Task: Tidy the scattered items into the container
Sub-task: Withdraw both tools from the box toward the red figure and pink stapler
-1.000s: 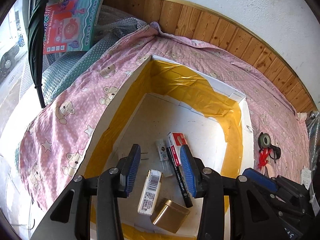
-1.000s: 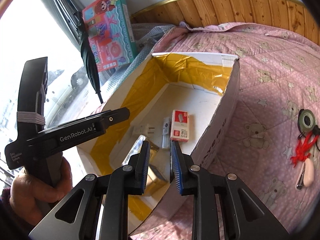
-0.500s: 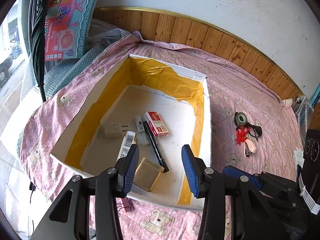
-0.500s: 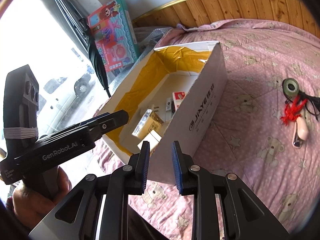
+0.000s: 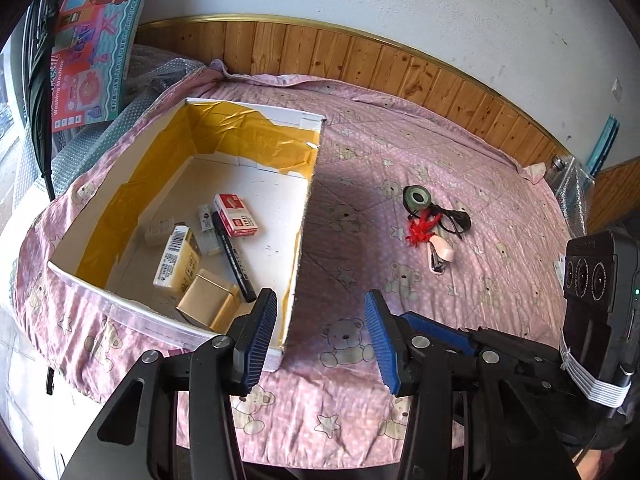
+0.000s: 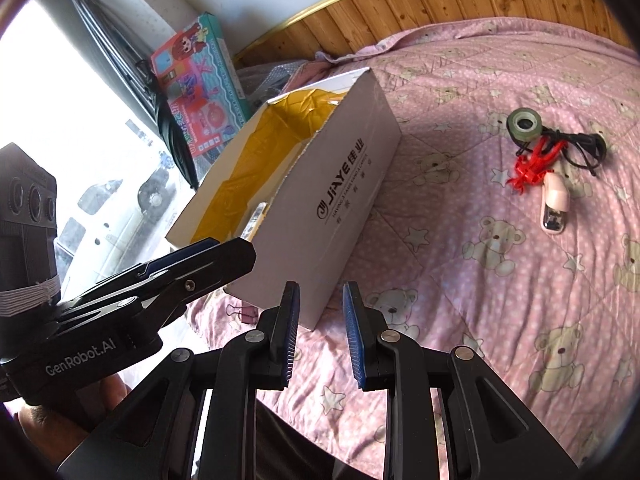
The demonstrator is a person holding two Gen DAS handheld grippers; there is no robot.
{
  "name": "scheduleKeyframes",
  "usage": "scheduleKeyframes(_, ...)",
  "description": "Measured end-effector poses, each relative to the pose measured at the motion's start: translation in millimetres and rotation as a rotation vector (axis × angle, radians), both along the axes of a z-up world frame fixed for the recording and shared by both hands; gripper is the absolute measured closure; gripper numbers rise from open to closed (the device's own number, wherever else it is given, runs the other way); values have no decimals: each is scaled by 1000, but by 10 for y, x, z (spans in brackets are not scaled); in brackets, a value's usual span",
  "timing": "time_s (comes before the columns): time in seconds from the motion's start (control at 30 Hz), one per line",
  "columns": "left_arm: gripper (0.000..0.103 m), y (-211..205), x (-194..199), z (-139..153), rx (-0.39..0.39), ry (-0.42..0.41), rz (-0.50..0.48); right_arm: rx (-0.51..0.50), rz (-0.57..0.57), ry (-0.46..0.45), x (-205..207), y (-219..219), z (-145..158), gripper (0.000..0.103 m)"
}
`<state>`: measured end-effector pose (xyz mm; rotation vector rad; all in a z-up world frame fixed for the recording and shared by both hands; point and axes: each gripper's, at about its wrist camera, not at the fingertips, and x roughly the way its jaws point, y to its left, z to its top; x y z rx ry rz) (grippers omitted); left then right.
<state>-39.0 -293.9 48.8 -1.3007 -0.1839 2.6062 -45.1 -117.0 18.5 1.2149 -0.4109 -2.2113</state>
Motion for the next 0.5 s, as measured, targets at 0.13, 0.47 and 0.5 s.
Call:
scheduleKeyframes(0.13,55,239,-29,-82,-14,-25,-46,-6,-44,-22,-12,208,-115,77)
scheduleKeyframes(0.47,55,716,-224,-293,-8,-88,-120,-13,-134,-65,-139,644,-336,78)
scheduleKeyframes(0.5,55,752,-258,-312,-9,-95,-124,-13,-144,-70,-164,685,-356,78)
